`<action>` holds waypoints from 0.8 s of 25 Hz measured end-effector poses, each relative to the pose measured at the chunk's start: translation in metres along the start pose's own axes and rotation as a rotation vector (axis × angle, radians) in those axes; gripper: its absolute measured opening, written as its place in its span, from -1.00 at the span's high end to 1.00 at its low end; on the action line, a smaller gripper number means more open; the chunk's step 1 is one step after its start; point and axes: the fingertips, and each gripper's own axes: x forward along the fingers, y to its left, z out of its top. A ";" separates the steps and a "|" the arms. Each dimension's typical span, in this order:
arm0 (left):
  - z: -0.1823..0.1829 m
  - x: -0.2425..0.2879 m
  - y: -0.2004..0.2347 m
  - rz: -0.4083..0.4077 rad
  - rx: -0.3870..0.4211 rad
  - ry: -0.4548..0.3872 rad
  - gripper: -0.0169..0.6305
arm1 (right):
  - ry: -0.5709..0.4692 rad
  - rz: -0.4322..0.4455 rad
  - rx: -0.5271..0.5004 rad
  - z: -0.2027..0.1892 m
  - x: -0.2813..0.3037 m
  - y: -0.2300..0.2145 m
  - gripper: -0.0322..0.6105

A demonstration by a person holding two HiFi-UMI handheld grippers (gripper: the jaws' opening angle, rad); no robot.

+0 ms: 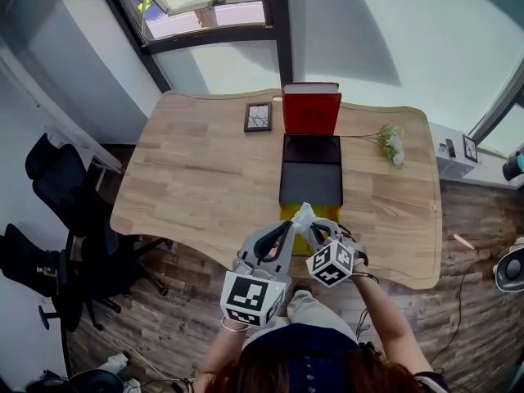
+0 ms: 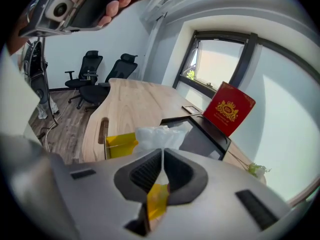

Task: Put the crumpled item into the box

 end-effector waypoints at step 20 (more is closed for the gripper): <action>-0.010 0.006 0.017 0.032 -0.018 0.028 0.86 | 0.138 0.138 -0.083 -0.038 0.052 0.022 0.80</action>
